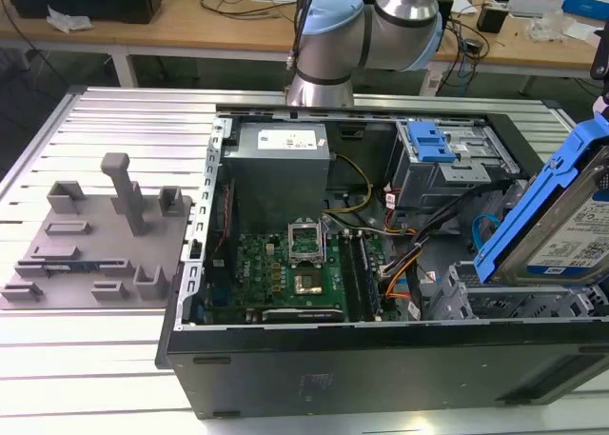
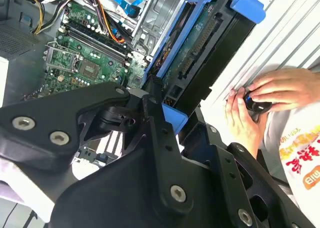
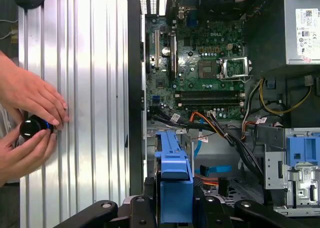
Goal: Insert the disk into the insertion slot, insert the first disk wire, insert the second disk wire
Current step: 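Insert the disk into the insertion slot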
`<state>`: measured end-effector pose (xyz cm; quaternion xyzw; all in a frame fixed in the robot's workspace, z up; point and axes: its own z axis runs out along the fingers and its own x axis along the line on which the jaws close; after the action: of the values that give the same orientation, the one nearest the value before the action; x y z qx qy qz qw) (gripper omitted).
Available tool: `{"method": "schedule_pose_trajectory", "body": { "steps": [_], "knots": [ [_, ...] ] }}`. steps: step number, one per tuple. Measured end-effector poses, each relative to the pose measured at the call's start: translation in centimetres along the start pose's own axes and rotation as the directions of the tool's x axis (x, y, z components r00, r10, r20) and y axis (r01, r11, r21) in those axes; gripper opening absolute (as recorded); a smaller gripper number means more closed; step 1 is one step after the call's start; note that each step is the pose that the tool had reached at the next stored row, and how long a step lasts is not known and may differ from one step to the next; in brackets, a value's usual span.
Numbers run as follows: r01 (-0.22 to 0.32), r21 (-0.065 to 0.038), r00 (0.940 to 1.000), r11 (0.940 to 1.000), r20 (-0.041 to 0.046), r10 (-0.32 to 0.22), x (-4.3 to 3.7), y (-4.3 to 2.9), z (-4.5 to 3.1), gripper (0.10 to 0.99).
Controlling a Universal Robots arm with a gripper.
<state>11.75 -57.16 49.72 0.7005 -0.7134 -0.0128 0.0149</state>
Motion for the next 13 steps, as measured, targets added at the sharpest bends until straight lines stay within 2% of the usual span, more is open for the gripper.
{"method": "schedule_pose_trajectory", "body": {
  "steps": [1, 2, 3, 4, 7, 13],
  "knots": [
    [0.000, 0.013, 1.0000, 0.9999, 0.0001, 0.000, 0.00, 0.02, 0.00, 0.365],
    [0.000, 0.034, 1.0000, 0.9994, 0.0012, 0.000, 0.00, 0.02, 0.02, 0.365],
    [0.000, 0.050, 0.9999, 0.9987, 0.0118, 0.000, 0.00, 0.04, 0.02, 0.365],
    [-0.001, 0.059, 0.9997, 0.9983, 0.0262, -0.001, 0.02, 0.07, 0.03, 0.365],
    [-0.001, 0.061, 0.9989, 0.9982, 0.0471, -0.002, 0.07, 0.11, 0.11, 0.365],
    [-0.001, 0.061, 0.9988, 0.9982, 0.0480, -0.002, 0.08, 0.12, 0.12, 0.365]
  ]
}}
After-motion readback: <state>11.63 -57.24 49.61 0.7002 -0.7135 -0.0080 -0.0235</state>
